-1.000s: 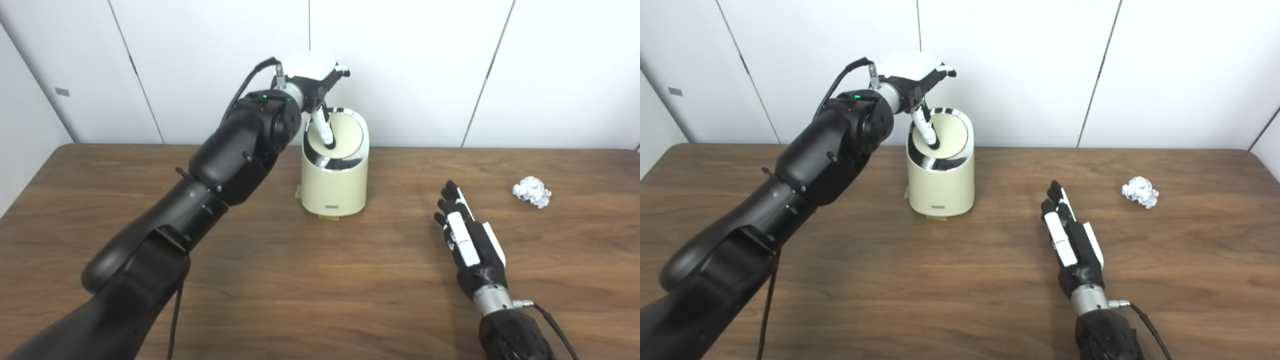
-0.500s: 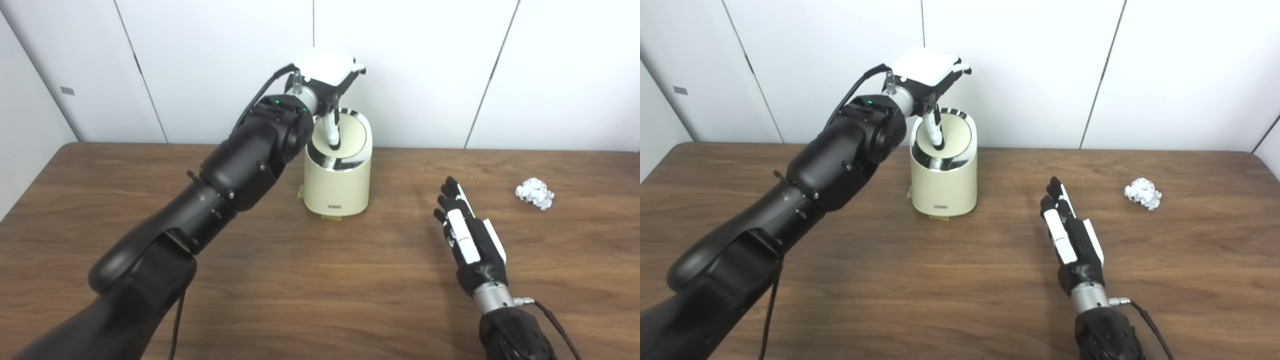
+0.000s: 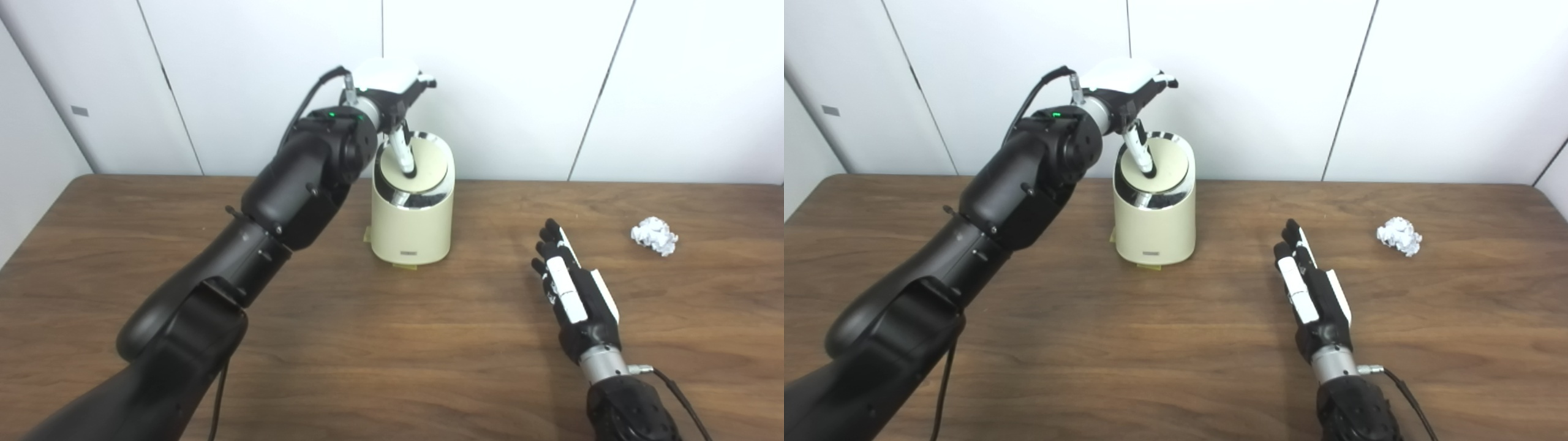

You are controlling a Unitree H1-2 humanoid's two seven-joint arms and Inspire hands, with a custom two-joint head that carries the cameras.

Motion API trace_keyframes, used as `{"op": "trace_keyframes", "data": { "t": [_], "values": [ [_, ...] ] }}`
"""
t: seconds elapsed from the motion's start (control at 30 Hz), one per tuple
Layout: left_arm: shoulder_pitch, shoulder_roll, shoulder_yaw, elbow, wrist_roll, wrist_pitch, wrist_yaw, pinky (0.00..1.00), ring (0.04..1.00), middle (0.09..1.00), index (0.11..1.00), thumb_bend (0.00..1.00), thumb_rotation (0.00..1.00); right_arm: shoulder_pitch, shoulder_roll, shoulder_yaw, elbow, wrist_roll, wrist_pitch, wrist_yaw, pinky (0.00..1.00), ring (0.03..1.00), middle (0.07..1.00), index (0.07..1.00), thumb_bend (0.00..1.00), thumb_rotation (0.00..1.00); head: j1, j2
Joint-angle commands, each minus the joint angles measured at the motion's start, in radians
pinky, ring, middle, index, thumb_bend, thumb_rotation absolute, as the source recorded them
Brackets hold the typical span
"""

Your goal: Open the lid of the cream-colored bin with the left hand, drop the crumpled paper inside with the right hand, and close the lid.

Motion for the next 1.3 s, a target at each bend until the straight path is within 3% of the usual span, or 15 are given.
{"op": "trace_keyframes", "data": {
  "t": [0.0,0.23,0.37,0.47,0.53,0.7,0.83,0.9,1.0,1.17,1.2,1.27],
  "values": [
    [-0.114,0.023,0.045,-0.029,-0.018,0.041,-0.011,0.82,0.958,0.980,0.934,0.94,0.06,-0.043,-0.001,-0.006,-0.005,0.008,-0.042,0.002,0.97,0.999,1.000,1.000,0.60,0.81,-0.001,-0.001],
    [-0.108,-0.012,0.286,-0.058,-0.013,0.057,-0.110,0.79,0.856,0.889,0.851,0.86,0.00,-0.046,-0.002,-0.006,0.000,0.001,-0.040,-0.002,0.97,0.996,0.998,0.996,0.60,0.81,-0.003,-0.007],
    [-0.064,-0.013,0.358,-0.125,0.017,0.057,-0.153,0.81,0.847,0.873,0.844,0.86,0.00,-0.049,-0.007,-0.006,0.009,-0.002,-0.046,0.001,0.96,0.993,0.999,0.996,0.60,0.81,-0.003,-0.010],
    [-0.002,-0.001,0.376,-0.186,0.016,0.056,-0.151,0.80,0.840,0.861,0.839,0.86,0.00,-0.051,-0.009,-0.007,0.016,0.005,-0.052,0.006,0.96,0.988,0.997,0.998,0.59,0.80,-0.005,-0.016],
    [0.044,0.010,0.384,-0.219,-0.005,0.056,-0.143,0.73,0.802,0.838,0.829,0.86,0.00,-0.049,-0.010,-0.004,0.013,0.000,-0.050,0.006,0.96,0.985,0.996,1.000,0.58,0.80,-0.007,-0.019],
    [0.181,-0.012,0.495,-0.316,-0.093,0.056,-0.115,0.76,0.834,0.850,0.853,0.84,0.00,-0.045,-0.013,-0.003,0.004,-0.002,-0.059,0.006,0.93,0.966,0.982,0.993,0.60,0.78,-0.012,-0.024],
    [0.294,-0.058,0.593,-0.406,-0.152,0.056,-0.080,0.78,0.854,0.862,0.865,0.80,0.00,-0.052,-0.024,-0.010,-0.014,0.000,-0.049,0.006,0.92,0.930,0.953,0.983,0.61,0.69,-0.015,-0.017],
    [0.337,-0.076,0.619,-0.433,-0.184,0.056,-0.045,0.79,0.851,0.858,0.865,0.77,0.07,-0.061,-0.033,-0.012,-0.028,-0.026,-0.032,-0.009,0.86,0.889,0.922,0.955,0.61,0.62,-0.017,-0.013],
    [0.419,-0.095,0.642,-0.437,-0.310,-0.023,0.082,0.75,0.814,0.836,0.878,0.63,0.20,-0.089,-0.050,-0.029,-0.025,-0.019,-0.028,-0.007,0.78,0.880,0.920,0.929,0.69,0.48,-0.015,-0.012],
    [0.541,-0.145,0.674,-0.434,-0.493,-0.081,0.220,0.79,0.863,0.905,0.947,0.51,0.46,-0.140,-0.077,-0.058,-0.012,-0.009,-0.020,-0.005,0.82,0.927,0.947,0.907,0.75,0.37,-0.030,-0.004],
    [0.562,-0.146,0.669,-0.435,-0.514,-0.095,0.238,0.80,0.868,0.912,0.952,0.50,0.48,-0.148,-0.085,-0.059,-0.012,-0.026,-0.019,-0.012,0.83,0.931,0.950,0.906,0.75,0.36,-0.031,0.000],
    [0.610,-0.162,0.671,-0.441,-0.575,-0.115,0.269,0.85,0.888,0.929,0.983,0.52,0.64,-0.172,-0.120,-0.050,-0.007,-0.103,-0.029,-0.038,0.84,0.897,0.920,0.883,0.77,0.35,-0.033,0.001]
  ]
}}
